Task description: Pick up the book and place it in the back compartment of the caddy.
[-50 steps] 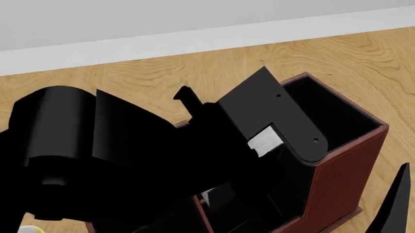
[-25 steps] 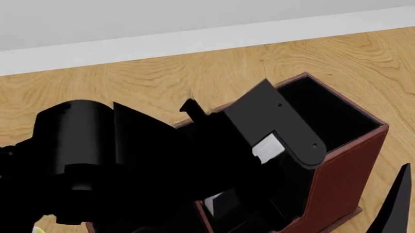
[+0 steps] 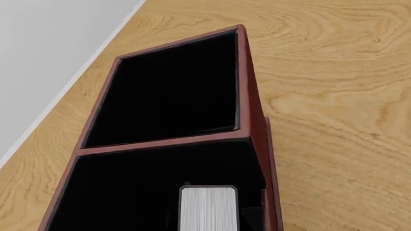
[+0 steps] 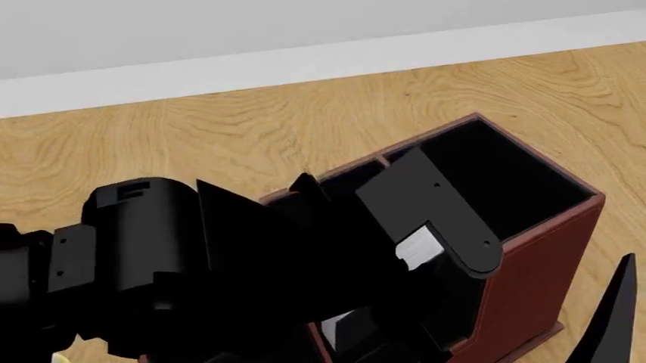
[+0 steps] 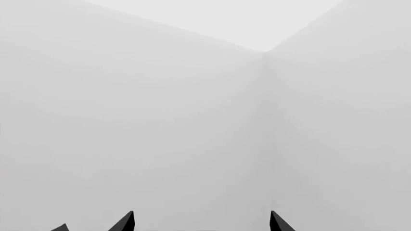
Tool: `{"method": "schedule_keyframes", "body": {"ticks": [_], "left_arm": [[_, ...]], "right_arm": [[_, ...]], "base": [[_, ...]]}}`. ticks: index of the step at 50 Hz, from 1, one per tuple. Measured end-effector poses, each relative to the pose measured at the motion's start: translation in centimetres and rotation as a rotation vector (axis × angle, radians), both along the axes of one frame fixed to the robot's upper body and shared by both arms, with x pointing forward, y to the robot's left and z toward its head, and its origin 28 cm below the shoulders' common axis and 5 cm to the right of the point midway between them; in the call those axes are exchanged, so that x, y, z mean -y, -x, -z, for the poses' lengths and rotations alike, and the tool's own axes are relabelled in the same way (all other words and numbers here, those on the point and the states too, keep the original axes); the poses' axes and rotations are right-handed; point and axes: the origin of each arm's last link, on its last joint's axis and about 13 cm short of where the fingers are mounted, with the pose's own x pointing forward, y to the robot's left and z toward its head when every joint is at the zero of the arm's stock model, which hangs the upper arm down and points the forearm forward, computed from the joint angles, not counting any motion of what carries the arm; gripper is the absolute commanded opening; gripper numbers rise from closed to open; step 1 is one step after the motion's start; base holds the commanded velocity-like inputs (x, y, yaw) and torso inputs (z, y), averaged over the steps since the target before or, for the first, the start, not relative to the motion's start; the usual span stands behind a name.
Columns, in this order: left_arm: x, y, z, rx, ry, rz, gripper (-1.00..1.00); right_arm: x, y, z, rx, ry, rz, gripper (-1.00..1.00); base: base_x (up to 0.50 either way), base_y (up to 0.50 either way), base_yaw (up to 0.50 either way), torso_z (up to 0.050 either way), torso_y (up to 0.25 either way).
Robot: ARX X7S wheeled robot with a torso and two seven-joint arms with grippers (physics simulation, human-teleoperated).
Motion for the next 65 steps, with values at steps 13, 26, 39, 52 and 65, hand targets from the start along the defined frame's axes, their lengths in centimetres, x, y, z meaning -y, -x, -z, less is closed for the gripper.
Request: {"method": "schedule_keyframes", "body": {"ticks": [13, 26, 39, 52, 65], "left_arm": [[-0.3, -1.0, 1.1, -0.006, -0.004, 0.019, -1.00], [-0.7, -1.7, 1.9, -0.019, -0.005, 0.038, -1.00], [-0.8, -2.2, 2.7, -0.031, 0.014, 0.039, -1.00], [-0.9, -2.4, 3.3, -0.036, 0.019, 0.047, -1.00], [-0.9, -2.4, 3.9, -0.036, 0.017, 0.054, -1.00]], "right_arm": [[0.0, -0.2, 0.1, -0.007, -0.001, -0.005, 1.00], [-0.1, -0.4, 0.2, -0.011, -0.002, -0.011, 1.00], [-0.1, -0.6, 0.3, -0.014, -0.004, -0.017, 1.00], [-0.1, -0.6, 0.3, -0.012, -0.006, -0.022, 1.00], [-0.1, -0.6, 0.3, -0.011, -0.009, -0.026, 1.00]], "base": [[0.00, 0.00, 0.00, 0.000, 0.002], [0.00, 0.00, 0.00, 0.000, 0.001], [0.00, 0.00, 0.00, 0.001, 0.001], [0.00, 0.00, 0.00, 0.000, 0.001], [0.00, 0.00, 0.00, 0.000, 0.001]]}}
